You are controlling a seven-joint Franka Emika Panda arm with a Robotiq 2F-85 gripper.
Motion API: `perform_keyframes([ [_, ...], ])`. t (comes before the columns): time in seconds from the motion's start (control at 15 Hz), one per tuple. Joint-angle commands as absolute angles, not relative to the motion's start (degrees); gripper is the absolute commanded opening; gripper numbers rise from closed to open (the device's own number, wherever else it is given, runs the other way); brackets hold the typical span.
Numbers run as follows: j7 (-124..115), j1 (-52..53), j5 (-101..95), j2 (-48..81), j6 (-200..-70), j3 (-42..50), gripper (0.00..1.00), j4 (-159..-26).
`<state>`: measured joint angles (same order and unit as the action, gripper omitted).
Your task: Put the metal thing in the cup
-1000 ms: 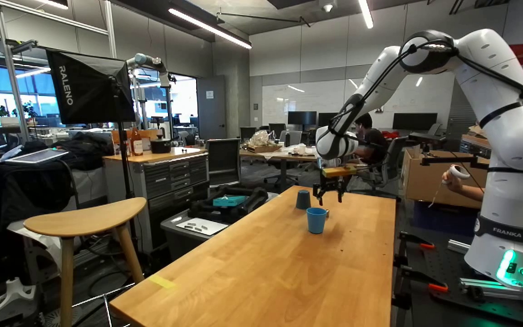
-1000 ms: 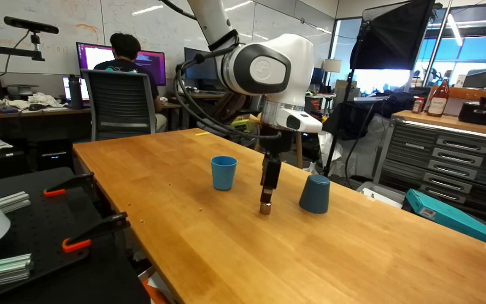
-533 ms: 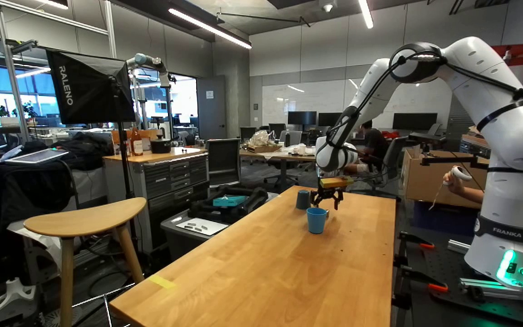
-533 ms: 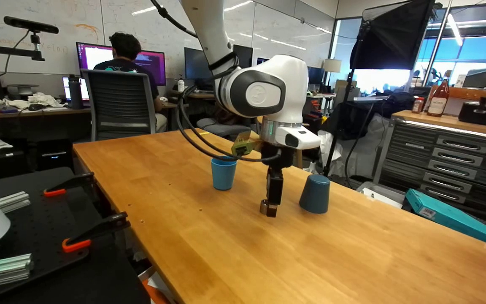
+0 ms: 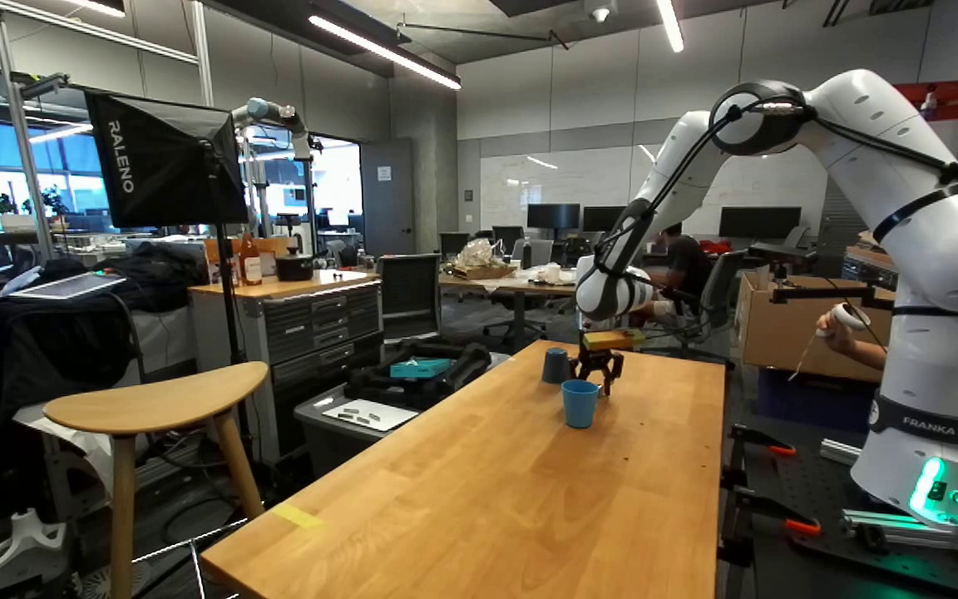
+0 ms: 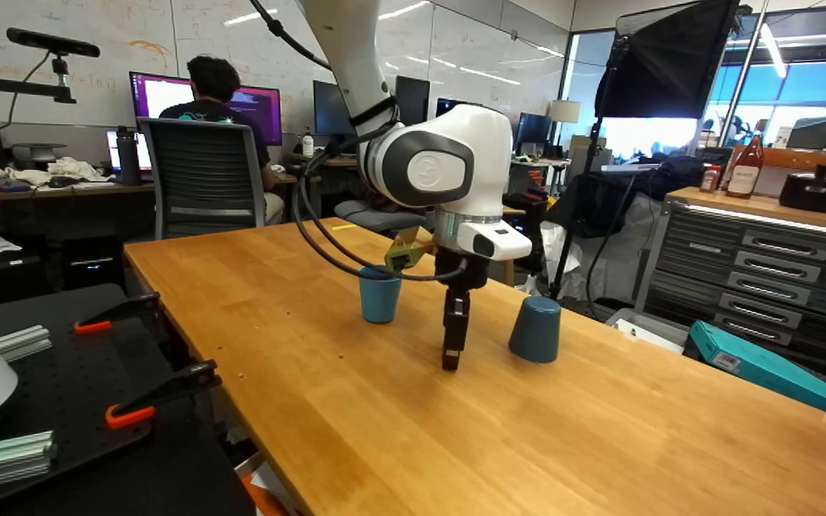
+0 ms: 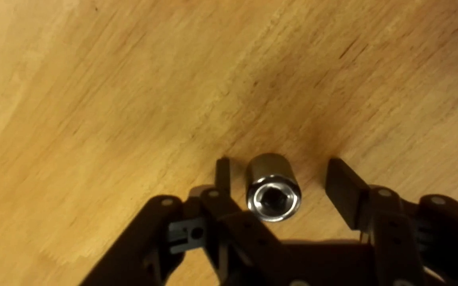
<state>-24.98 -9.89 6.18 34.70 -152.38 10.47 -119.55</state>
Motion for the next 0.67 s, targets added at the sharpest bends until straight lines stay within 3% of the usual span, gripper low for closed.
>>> perform_keyframes([
  [0.0,-24.7,-8.7,7.9,35.4,-154.6,11.9,0.34,-119.3],
  [0.27,-23.6,-8.8,7.4,32.8,-152.6,12.1,0.07,-120.7],
  [0.33,-22.3,-9.4,7.5,30.9,-150.6,11.6,0.11,-121.6],
  [0.6,-17.7,-9.8,7.1,22.2,-143.6,10.5,0.11,-126.1],
])
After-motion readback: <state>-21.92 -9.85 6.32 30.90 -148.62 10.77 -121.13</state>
